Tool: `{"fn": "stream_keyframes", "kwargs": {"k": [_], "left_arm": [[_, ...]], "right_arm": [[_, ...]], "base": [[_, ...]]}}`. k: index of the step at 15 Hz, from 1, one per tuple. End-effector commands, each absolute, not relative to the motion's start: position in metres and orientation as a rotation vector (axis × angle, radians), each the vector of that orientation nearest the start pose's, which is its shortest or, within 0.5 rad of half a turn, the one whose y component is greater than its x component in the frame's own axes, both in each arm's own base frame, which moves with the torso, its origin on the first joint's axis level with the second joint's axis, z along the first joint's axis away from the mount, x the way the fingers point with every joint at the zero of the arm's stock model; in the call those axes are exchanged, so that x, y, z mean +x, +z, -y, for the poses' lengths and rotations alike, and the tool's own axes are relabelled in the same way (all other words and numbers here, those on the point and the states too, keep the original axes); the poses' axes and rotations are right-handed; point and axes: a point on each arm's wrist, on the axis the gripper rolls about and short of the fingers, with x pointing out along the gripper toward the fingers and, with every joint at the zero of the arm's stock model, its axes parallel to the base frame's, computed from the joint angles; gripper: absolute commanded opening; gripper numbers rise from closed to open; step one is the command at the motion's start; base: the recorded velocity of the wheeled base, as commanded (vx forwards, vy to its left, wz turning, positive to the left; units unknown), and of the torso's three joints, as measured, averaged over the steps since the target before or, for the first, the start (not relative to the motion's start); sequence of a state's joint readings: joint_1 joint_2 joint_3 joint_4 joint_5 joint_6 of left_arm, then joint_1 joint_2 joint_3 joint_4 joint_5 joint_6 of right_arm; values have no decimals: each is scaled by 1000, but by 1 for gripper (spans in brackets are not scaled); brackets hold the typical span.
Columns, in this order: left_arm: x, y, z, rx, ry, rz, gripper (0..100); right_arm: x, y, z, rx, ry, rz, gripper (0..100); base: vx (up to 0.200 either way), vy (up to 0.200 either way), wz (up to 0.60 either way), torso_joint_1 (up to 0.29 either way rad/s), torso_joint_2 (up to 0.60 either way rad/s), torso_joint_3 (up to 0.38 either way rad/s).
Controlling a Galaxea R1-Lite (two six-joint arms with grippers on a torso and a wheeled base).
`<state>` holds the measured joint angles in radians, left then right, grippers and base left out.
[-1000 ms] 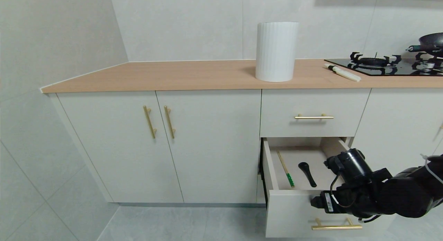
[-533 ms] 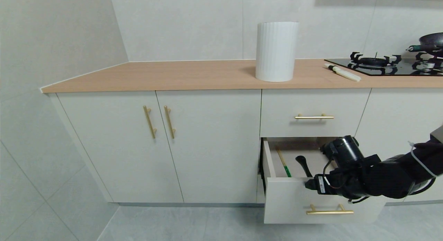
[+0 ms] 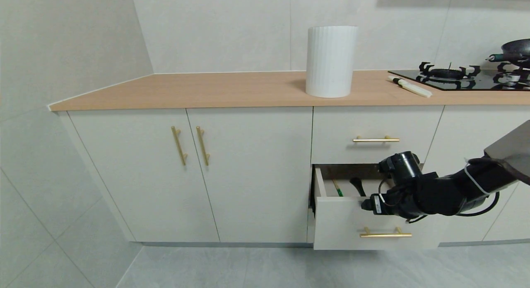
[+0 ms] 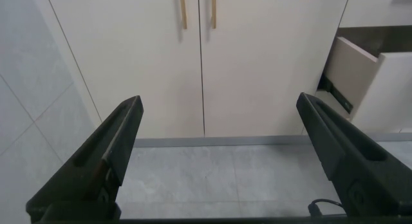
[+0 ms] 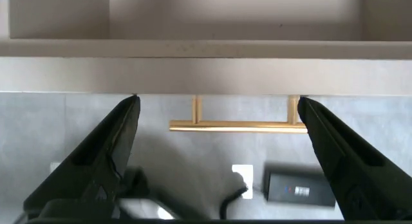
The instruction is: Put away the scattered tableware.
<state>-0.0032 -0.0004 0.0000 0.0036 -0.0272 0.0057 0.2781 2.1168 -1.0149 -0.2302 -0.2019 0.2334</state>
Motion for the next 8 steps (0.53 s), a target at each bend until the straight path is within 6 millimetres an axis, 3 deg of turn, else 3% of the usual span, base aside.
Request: {"fn": "stream_keyframes", "kwargs": {"k": [1,8], "left_arm": [[-23,75,1,6,-31,-5,100],[-23,75,1,6,-31,-3,100]], "right_arm": [[369,52,-94,10,-37,-840,100],[399,43,-97,17,-39,-802,100]], "base": [[0,0,0,0,0,0],[0,0,0,0,0,0]]}}
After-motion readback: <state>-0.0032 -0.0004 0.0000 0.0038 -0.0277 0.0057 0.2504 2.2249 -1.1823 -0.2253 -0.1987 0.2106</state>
